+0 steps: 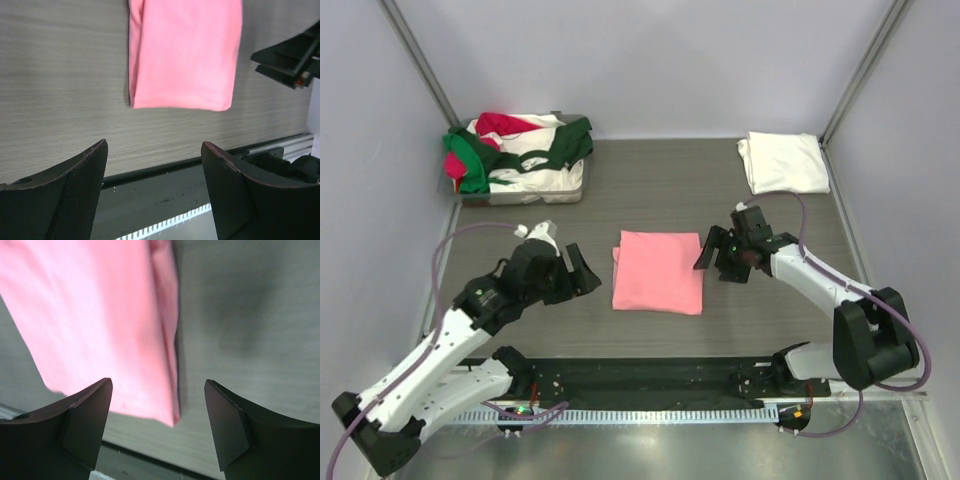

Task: Fold and stack the t-shirts
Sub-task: Fold the tshirt, then neatly place the folded tshirt to the corner

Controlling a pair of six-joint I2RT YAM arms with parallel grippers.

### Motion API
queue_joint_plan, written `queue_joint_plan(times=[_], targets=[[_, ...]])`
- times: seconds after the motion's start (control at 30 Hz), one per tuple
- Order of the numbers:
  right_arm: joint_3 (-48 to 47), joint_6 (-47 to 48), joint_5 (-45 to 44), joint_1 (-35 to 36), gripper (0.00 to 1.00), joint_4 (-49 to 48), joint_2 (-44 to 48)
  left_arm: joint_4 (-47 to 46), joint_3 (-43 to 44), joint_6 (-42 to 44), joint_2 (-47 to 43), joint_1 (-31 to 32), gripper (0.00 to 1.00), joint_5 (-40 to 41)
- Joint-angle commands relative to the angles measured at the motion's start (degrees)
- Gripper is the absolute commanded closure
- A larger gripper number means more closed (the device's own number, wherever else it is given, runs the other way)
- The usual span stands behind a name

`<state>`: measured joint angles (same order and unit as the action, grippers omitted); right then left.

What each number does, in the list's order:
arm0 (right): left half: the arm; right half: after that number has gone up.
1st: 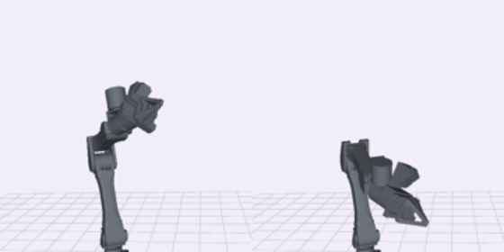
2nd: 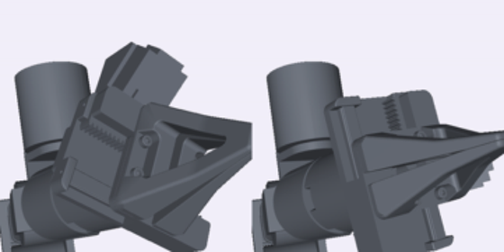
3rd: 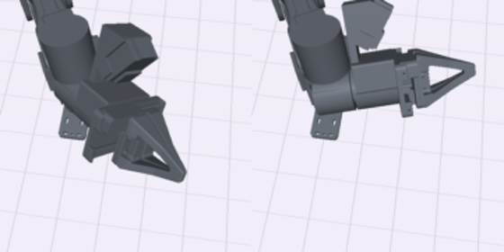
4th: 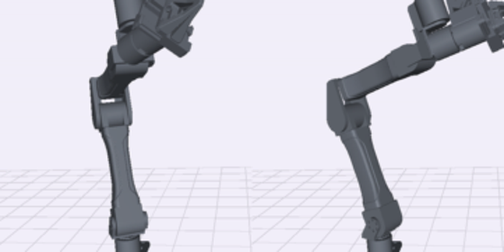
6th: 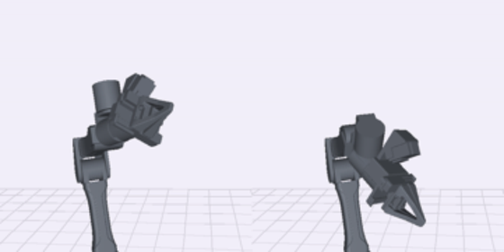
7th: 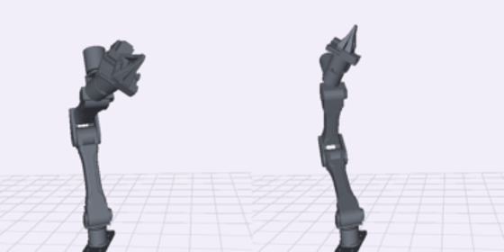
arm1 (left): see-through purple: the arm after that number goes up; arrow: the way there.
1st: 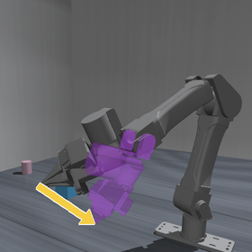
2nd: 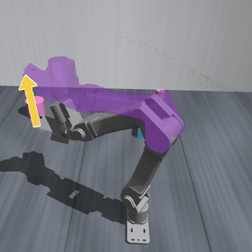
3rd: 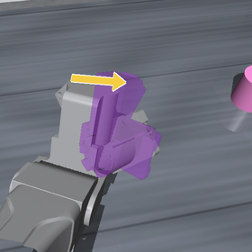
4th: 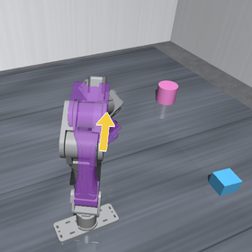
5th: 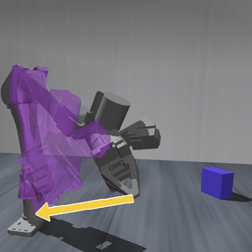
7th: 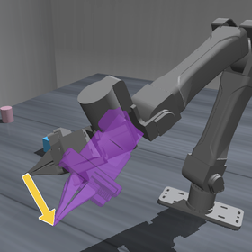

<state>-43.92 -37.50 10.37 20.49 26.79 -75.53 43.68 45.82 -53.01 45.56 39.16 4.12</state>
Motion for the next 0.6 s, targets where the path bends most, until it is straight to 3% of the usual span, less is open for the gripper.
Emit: queue_joint_plan(times=[0.0,0.23,0.4,0.57], targets=[[-4.41,3.56,1.75,-4.84,0.21,-5.51,-6.61,14.93,7.17,6.42,-2.4,0.22,0.23,9.04],[-11.98,5.94,5.09,-6.17,0.29,-10.42,-22.09,19.86,8.05,8.28,-6.8,0.22,0.21,12.75],[-7.33,3.58,8.43,-5.55,0.32,-16.76,-25.89,19.86,8.32,8.37,-8.73,0.22,0.19,14.69],[-1.71,2.78,10.19,-5.2,0.43,-22.74,-27.39,20.39,9.02,8.98,-8.91,0.22,0.19,16.35]])
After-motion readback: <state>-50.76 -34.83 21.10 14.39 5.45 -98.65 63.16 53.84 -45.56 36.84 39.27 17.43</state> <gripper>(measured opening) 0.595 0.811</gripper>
